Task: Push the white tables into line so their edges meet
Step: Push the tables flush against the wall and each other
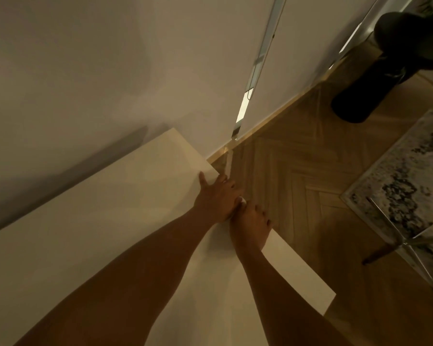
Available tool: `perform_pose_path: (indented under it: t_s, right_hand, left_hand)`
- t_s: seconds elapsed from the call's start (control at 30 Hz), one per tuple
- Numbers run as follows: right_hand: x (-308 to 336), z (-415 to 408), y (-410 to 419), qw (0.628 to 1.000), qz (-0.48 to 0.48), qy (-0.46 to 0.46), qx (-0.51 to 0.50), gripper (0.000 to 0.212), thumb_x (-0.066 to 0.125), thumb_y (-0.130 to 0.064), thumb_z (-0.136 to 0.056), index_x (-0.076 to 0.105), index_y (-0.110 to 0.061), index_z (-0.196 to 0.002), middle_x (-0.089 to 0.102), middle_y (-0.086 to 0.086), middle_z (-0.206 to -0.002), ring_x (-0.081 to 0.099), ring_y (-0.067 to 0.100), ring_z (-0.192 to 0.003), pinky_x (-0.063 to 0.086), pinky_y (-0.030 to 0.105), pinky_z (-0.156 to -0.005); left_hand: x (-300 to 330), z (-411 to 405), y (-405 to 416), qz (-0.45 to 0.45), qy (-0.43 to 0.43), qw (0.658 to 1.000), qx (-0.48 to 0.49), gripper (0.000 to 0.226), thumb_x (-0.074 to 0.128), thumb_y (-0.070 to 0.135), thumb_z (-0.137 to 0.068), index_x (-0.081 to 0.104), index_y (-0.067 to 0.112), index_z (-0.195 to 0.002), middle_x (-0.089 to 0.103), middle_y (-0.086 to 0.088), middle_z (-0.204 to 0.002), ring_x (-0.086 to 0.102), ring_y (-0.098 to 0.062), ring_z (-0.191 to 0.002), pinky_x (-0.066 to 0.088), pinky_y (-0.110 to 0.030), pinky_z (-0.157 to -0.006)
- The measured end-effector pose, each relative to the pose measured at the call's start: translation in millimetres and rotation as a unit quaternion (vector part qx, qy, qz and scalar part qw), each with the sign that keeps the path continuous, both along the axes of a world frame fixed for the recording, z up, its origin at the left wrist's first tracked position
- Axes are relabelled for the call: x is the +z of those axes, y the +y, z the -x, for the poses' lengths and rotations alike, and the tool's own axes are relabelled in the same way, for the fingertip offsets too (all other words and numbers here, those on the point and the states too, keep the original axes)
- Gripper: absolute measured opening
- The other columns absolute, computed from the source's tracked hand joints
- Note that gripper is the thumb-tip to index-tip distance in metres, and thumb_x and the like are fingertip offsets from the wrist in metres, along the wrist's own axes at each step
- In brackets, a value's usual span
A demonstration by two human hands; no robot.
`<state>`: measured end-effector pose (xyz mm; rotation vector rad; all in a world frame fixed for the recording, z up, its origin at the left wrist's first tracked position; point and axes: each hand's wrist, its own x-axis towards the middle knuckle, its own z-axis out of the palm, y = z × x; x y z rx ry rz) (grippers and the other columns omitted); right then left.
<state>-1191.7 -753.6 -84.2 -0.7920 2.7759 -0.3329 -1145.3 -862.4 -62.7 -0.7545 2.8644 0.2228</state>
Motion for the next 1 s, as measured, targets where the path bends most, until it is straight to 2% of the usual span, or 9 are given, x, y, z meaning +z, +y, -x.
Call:
perform_pose_path:
  t_s: [0.13, 0.23, 0.33, 0.47, 0.6, 0.7, 0.77, 0.83, 1.0]
  right_hand:
    - [1.8, -6.5, 5.9, 0.999, 0.025, -0.02, 0.009, 0.037, 0.034, -0.027, -0.104, 0.051, -0.014, -0.133, 0.057, 0.012, -0.133, 0.046, 0.035, -0.127, 0.027, 0.047, -0.11]
    - [7.0, -32.1, 19.2, 0.997, 0.052, -0.027, 0.04, 0.056, 0.032, -0.028, -0.105, 0.018, -0.01, -0.157, 0.022, 0.016, -0.163, 0.012, 0.04, -0.15, 0.004, 0.052, -0.121]
    - [3.5, -79.1, 39.4, 0.991, 0.029, -0.045, 0.119, 0.06, 0.024, -0.033, -0.107, 0.001, -0.018, -0.16, -0.008, 0.012, -0.168, -0.015, 0.038, -0.152, -0.006, 0.057, -0.122]
    - [11.3, -149.5, 66.9, 0.971, 0.025, -0.064, 0.23, 0.06, 0.034, -0.035, -0.106, 0.014, -0.02, -0.16, 0.001, 0.015, -0.168, -0.007, 0.039, -0.154, -0.003, 0.058, -0.122]
    - [23.3, -231.4, 89.1, 0.921, 0.055, -0.057, 0.381, 0.059, 0.046, -0.037, -0.098, 0.034, -0.02, -0.153, 0.025, 0.013, -0.163, 0.015, 0.038, -0.152, 0.005, 0.056, -0.122]
    - [34.3, -309.4, 109.8, 0.878, 0.08, -0.102, 0.461, 0.065, 0.044, -0.04, -0.096, 0.027, -0.024, -0.156, 0.021, 0.008, -0.165, 0.013, 0.03, -0.153, 0.005, 0.046, -0.124]
    - [37.8, -356.6, 130.2, 0.842, 0.081, -0.13, 0.517, 0.067, 0.044, -0.041, -0.098, 0.018, -0.028, -0.159, 0.013, 0.004, -0.168, 0.007, 0.025, -0.155, 0.002, 0.041, -0.125]
    - [39.4, -397.8, 153.7, 0.812, 0.073, -0.144, 0.56, 0.071, 0.045, -0.043, -0.099, 0.013, -0.027, -0.16, 0.009, 0.003, -0.168, 0.004, 0.024, -0.155, -0.001, 0.039, -0.125]
    - [30.2, -477.7, 201.0, 0.751, 0.022, -0.136, 0.646, 0.081, 0.043, -0.051, -0.093, 0.007, -0.023, -0.16, 0.009, 0.008, -0.168, -0.002, 0.029, -0.155, 0.001, 0.055, -0.124]
  left_hand:
    - [-6.7, -19.0, 7.0, -0.048, -0.025, 0.998, 0.018, 0.051, 0.031, 0.055, -0.104, 0.023, 0.045, -0.154, 0.012, 0.006, -0.167, 0.001, -0.022, -0.155, 0.007, -0.079, -0.11]
    - [-10.0, -69.9, 22.8, -0.039, -0.032, 0.998, 0.048, 0.064, 0.018, 0.066, -0.098, -0.004, 0.049, -0.156, -0.011, 0.006, -0.169, -0.008, -0.023, -0.156, 0.008, -0.076, -0.112]
    - [-5.2, -139.6, 49.3, -0.022, -0.03, 0.995, 0.091, 0.07, 0.006, 0.072, -0.091, -0.004, 0.049, -0.156, -0.008, 0.006, -0.17, -0.003, -0.022, -0.157, 0.011, -0.074, -0.114]
    - [1.4, -243.5, 81.1, -0.066, -0.022, 0.976, 0.205, 0.072, 0.015, 0.071, -0.093, 0.011, 0.042, -0.159, -0.003, 0.002, -0.17, -0.003, -0.025, -0.156, 0.01, -0.069, -0.116]
    - [14.7, -355.8, 114.9, -0.054, 0.012, 0.965, 0.257, 0.084, 0.002, 0.07, -0.086, 0.018, 0.033, -0.16, 0.013, 0.0, -0.169, 0.013, -0.027, -0.155, 0.021, -0.059, -0.12]
    - [31.2, -432.8, 152.0, -0.062, 0.041, 0.949, 0.305, 0.073, 0.018, 0.065, -0.096, 0.022, 0.03, -0.16, 0.019, -0.002, -0.168, 0.017, -0.029, -0.154, 0.029, -0.061, -0.117]
    - [32.9, -484.2, 184.0, -0.081, 0.046, 0.93, 0.356, 0.067, 0.026, 0.06, -0.1, 0.018, 0.03, -0.16, 0.011, 0.0, -0.17, 0.008, -0.027, -0.156, 0.02, -0.06, -0.121]
    - [32.2, -537.4, 221.2, -0.085, 0.046, 0.91, 0.404, 0.071, 0.021, 0.065, -0.098, 0.017, 0.031, -0.16, 0.007, 0.001, -0.17, 0.004, -0.027, -0.157, 0.014, -0.061, -0.122]
    - [31.4, -639.9, 313.6, -0.076, 0.008, 0.841, 0.536, 0.092, 0.001, 0.078, -0.086, 0.022, 0.028, -0.16, 0.01, -0.003, -0.169, 0.005, -0.032, -0.156, 0.013, -0.067, -0.12]
